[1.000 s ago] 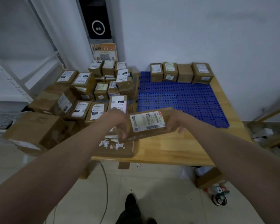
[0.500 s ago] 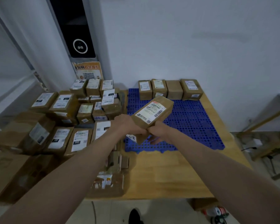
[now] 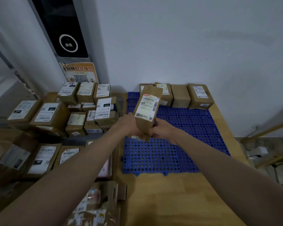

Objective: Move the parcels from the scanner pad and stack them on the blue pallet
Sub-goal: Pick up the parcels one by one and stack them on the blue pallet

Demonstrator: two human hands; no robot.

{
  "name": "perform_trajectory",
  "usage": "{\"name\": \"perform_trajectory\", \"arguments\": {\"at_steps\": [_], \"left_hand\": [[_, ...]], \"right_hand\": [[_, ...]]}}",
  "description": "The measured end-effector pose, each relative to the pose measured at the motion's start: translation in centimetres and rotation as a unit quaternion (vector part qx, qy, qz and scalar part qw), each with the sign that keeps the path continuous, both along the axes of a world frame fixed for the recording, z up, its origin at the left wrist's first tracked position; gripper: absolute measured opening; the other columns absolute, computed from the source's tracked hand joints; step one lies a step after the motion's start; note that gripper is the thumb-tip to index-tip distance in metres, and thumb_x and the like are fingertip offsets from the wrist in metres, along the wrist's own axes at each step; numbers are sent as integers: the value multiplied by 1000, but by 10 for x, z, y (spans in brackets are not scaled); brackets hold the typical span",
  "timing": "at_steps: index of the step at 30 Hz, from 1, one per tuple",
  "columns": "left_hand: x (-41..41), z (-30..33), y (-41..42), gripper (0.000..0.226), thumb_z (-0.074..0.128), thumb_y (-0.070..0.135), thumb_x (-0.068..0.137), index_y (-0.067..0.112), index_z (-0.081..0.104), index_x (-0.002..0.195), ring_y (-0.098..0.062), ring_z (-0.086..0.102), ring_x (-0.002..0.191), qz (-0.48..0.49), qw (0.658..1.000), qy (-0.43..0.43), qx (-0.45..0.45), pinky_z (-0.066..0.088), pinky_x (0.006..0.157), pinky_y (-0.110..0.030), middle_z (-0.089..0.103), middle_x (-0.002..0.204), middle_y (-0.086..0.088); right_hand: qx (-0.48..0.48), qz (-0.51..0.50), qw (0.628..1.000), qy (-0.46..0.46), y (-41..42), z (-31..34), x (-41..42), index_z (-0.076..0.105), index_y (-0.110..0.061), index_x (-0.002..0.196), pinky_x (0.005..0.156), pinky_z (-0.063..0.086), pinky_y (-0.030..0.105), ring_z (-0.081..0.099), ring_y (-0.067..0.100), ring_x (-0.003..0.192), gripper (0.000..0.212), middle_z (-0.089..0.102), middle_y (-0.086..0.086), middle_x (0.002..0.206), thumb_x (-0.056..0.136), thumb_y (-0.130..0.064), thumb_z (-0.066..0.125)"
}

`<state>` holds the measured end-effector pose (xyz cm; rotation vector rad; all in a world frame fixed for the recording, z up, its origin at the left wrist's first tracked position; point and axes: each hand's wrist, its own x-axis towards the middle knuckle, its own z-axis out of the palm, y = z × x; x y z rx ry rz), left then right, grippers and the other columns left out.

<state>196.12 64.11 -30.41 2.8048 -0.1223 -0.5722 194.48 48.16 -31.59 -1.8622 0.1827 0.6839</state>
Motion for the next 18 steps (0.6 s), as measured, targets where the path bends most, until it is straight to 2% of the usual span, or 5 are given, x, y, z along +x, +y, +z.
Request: {"name": "perform_trajectory", "arguments": {"at_steps": [2,6,8,12,18], "left_hand": [[16,-3,1,102,87,61,49,13,49,130,-24,60,105,30,999,2,-15,53,80,-33,57,119,-6],[42,-8,1,89,89,57,50,11,56,119,-18,57,84,73,997,-5,-26,46,64,-28,57,95,-1],[55,-11,2,88,88,57,51,11,57,120,-20,61,89,88,996,-8,-18,47,66,-28,60,101,-3],[84,-19,2,91,87,56,53,13,55,126,-25,59,105,108,994,-10,-17,52,81,-35,56,116,-8],[127,-38,3,87,87,46,61,9,47,128,-25,57,107,147,989,12,-24,46,75,-30,54,120,-10]], "right_hand": [[2,26,1000,-1,-3,0,16,48,-20,133,94,55,46,64,27,109,60,62,7,120,81,3,67],[12,62,998,-7,-5,-3,49,44,-20,139,95,54,46,63,29,111,62,58,5,124,86,-1,69],[11,71,997,-16,-4,-5,67,41,-19,143,95,53,47,63,30,109,63,54,5,130,89,-4,68],[-35,96,994,-32,1,-14,106,42,-17,144,93,54,47,61,34,112,59,52,10,136,91,-8,66],[-92,143,985,-33,4,-33,159,33,-19,151,81,59,44,66,37,103,81,46,8,146,83,-8,76]]}}
